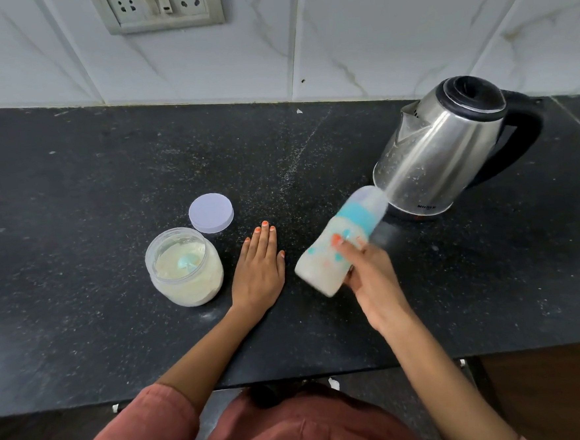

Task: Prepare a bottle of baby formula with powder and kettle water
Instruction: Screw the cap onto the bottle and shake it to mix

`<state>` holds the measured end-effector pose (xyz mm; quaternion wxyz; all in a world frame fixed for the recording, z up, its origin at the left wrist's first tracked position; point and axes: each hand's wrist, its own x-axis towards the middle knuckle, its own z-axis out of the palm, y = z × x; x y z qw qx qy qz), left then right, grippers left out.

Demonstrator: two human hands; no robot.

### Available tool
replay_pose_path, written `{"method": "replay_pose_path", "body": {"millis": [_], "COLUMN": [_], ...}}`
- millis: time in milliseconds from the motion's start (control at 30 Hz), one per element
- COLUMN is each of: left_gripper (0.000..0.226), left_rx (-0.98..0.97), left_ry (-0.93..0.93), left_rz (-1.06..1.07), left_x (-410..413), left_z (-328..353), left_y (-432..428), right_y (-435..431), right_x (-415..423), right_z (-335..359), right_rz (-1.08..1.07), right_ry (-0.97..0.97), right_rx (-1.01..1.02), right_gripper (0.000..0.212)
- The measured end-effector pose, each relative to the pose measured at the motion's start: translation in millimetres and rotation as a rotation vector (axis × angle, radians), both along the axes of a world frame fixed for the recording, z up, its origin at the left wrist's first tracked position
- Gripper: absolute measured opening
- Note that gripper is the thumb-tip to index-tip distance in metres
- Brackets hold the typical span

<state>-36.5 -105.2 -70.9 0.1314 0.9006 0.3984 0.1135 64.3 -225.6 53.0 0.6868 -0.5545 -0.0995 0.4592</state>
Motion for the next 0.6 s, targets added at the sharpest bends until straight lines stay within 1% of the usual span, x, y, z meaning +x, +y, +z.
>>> {"method": "replay_pose_path", "body": {"millis": [33, 67, 100, 133, 200, 233, 267, 300, 367, 433, 467, 500, 600], "left_gripper": [0.069, 0.070, 0.069, 0.068, 0.068, 0.068, 0.069, 0.069, 0.070, 0.071, 0.070, 0.070, 0.069], "left_rx": [-0.002, -0.002, -0.002, -0.001, 0.003, 0.003, 0.005, 0.008, 0.007, 0.000, -0.002, 0.000, 0.005], "left_ry": [0.005, 0.013, 0.014, 0.007, 0.012, 0.021, 0.023, 0.020, 0.019, 0.022, 0.020, 0.015, 0.019], "left_rz": [-0.004, -0.007, -0.004, 0.001, 0.004, 0.001, -0.001, -0.001, -0.001, -0.005, -0.003, 0.001, 0.001], "left_x": [0.2, 0.5, 0.6, 0.4, 0.3, 0.3, 0.2, 0.4, 0.2, 0.6, 0.8, 0.7, 0.6], "left_z": [-0.3, -0.5, -0.3, 0.0, -0.1, -0.7, -0.9, -1.0, -0.9, -1.1, -1.0, -0.6, -0.3], "left_y": [0.0, -0.1, -0.2, -0.3, -0.2, -0.2, -0.2, -0.1, 0.3, 0.3, 0.1, -0.1, -0.4], "right_y": [-4.1, -6.1, -5.6, -3.2, 4.7, 8.1, 9.7, 9.4, 4.5, -3.3, -4.6, -3.7, 6.0], "right_x": [-3.8, -4.6, -2.4, 1.2, 10.7, 14.3, 15.0, 13.1, 4.7, -0.4, 1.1, 4.6, 17.0], "right_z": [-1.2, -0.8, -0.7, -0.4, 3.2, 3.5, 2.6, 2.0, -0.2, -2.1, -1.4, -1.1, 2.0], "right_rz": [0.091, 0.126, 0.106, 0.036, -0.190, -0.283, -0.316, -0.284, -0.085, 0.112, 0.127, 0.086, -0.215], "right_ry": [-0.060, -0.089, -0.077, -0.016, 0.166, 0.218, 0.222, 0.184, 0.021, -0.136, -0.164, -0.147, 0.085], "right_rx": [-0.051, -0.076, -0.061, -0.017, 0.079, 0.111, 0.123, 0.111, 0.022, -0.089, -0.103, -0.074, 0.083], "right_gripper": [0.024, 0.023, 0.023, 0.022, 0.019, 0.019, 0.019, 0.017, 0.015, 0.021, 0.025, 0.028, 0.025]}}
